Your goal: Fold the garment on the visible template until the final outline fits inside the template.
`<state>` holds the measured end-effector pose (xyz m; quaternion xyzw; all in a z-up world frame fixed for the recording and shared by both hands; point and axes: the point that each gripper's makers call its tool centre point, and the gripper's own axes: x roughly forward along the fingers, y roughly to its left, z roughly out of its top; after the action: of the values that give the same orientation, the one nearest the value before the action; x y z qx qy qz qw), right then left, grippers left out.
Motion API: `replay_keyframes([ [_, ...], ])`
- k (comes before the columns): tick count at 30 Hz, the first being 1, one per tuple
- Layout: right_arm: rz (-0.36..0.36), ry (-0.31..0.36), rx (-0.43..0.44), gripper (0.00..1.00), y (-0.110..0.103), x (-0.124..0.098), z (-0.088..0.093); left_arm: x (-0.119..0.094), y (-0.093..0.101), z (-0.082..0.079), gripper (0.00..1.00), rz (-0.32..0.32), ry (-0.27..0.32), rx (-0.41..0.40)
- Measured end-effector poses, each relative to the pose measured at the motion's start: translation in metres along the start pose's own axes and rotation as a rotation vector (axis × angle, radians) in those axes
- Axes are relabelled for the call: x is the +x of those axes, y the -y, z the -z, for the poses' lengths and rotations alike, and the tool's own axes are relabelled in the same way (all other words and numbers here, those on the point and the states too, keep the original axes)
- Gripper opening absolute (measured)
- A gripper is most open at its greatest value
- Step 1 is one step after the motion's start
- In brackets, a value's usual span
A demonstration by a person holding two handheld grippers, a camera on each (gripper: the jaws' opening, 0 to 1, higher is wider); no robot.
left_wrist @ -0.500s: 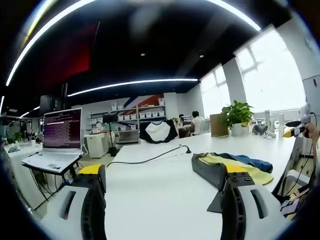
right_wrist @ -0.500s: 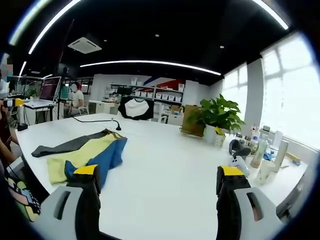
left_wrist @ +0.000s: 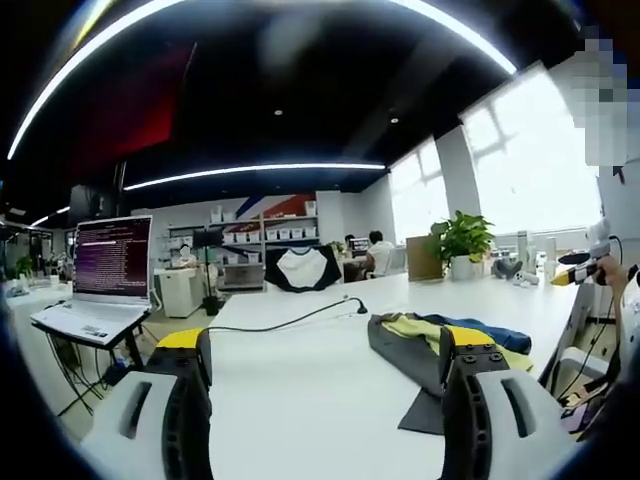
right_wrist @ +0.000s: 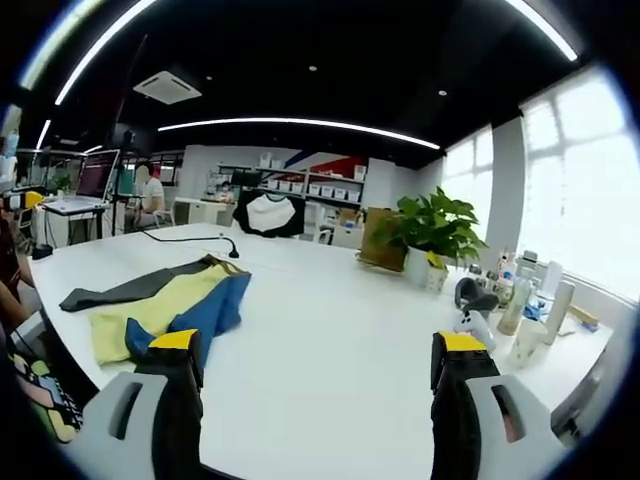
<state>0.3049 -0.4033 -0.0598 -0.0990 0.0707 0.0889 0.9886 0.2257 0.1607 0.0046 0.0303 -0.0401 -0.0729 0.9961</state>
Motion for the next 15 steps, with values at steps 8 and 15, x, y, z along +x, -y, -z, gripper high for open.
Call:
replay_keyframes([
  [8, 0.0, -0.009, 0.001, 0.98, 0.0008, 0.0006, 0.0023, -0.0022, -0.0038, -0.0023, 0.99, -0.007, 0.015, -0.012],
  [15, -0.005, -0.005, -0.008, 0.99, -0.0019, 0.0006, 0.0004, -0.001, -0.0029, -0.0003, 1.0, -0.001, 0.003, 0.004],
])
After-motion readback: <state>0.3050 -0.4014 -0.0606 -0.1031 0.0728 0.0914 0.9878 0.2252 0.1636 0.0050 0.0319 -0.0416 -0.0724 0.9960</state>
